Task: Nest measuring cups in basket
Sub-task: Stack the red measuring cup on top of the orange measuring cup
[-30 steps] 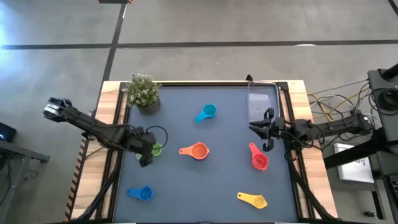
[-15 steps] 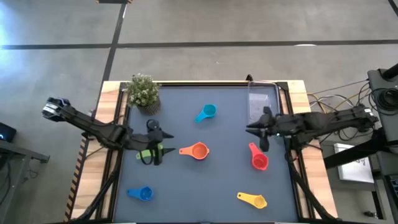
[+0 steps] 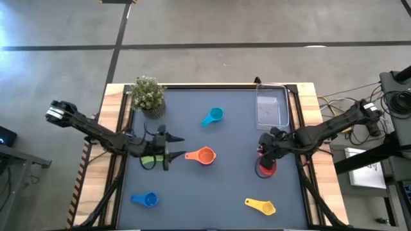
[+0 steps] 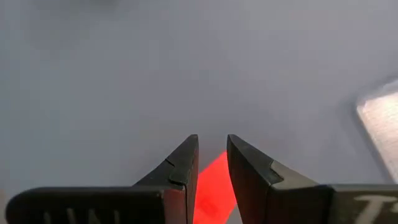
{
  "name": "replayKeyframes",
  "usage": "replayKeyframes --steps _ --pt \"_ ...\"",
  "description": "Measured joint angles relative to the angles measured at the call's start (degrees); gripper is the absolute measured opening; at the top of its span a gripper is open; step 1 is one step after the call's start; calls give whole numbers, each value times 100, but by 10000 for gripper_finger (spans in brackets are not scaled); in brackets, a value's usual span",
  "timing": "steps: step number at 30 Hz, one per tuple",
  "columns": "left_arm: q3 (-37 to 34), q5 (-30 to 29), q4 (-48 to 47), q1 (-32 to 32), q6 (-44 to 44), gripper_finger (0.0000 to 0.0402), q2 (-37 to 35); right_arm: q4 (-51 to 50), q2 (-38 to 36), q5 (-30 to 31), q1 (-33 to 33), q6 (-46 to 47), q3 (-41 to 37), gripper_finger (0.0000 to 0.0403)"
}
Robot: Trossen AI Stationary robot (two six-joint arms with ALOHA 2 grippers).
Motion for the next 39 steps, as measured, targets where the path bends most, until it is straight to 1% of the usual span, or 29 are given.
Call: replayKeyframes --steps 3,6,12,20,25,29,35,39 --pt "-134 -14 403 18 231 235 28 -254 -115 -167 165 339 19 73" --pt "-167 -54 557 55 439 235 38 -376 -248 -333 359 600 145 73" --pt "-166 -51 756 98 835 235 28 -649 -219 -335 820 971 422 73" --pt "-82 59 765 96 916 235 52 -1339 66 -293 1231 1909 461 73" --pt "-82 60 744 96 744 235 97 -1655 233 -297 1229 2003 459 78" --pt "-82 62 753 96 610 235 136 -1645 227 -289 1229 1845 449 106" --pt "-82 58 754 96 563 235 247 -1765 227 -136 1227 1843 427 172" --pt "-82 34 809 96 567 235 302 -1750 227 -134 1227 1910 341 204"
